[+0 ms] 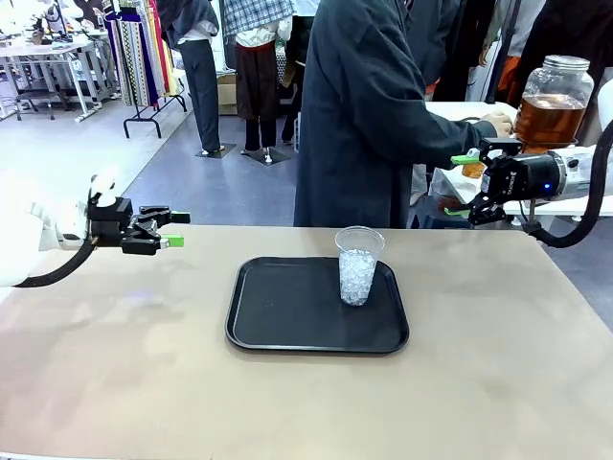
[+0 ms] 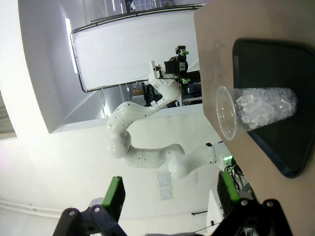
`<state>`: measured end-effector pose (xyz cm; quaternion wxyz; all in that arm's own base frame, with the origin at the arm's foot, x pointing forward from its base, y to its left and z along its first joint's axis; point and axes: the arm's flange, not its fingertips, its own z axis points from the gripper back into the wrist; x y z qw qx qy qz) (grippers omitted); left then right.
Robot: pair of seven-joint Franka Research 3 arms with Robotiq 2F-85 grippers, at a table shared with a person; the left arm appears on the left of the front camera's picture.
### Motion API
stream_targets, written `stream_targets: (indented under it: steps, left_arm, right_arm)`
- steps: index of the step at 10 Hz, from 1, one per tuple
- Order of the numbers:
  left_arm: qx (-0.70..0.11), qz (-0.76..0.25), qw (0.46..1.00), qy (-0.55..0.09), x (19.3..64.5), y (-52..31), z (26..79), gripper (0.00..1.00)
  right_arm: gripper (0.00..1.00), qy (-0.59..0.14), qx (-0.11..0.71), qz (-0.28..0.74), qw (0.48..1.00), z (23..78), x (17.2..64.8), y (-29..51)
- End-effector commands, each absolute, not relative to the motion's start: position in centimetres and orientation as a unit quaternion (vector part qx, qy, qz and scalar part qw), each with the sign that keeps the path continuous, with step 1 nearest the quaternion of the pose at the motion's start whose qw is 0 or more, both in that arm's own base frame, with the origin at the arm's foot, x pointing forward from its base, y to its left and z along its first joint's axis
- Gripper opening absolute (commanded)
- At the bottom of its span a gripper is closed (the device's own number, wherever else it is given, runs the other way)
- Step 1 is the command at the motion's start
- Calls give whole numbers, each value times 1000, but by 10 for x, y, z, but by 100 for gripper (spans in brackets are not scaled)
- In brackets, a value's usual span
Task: Pour the drink into the iced cup.
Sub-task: Pick up the iced cup indicated by the human and present it to them.
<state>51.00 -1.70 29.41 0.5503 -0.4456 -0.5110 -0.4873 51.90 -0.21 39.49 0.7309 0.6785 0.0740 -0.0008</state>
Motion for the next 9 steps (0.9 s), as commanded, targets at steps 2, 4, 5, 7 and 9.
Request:
stream_targets:
  steps: [2, 4, 5, 7, 9]
  left_arm:
    - [-448, -485, 550, -511, 510, -18, 296, 100]
    - [-448, -485, 550, -511, 510, -18, 296, 100]
    - [-448, -485, 550, -511, 510, -18, 296, 100]
    - [-448, -485, 550, -511, 510, -18, 296, 100]
    - [-448, -485, 550, -511, 510, -18, 296, 100]
  right_arm:
    - [100, 71, 679, 1, 731, 396, 518, -2]
    - [100, 71, 679, 1, 731, 396, 518, -2]
    - [100, 71, 679, 1, 731, 396, 518, -2]
    - [100, 71, 679, 1, 731, 396, 518, -2]
    - [100, 71, 679, 1, 731, 396, 518, -2]
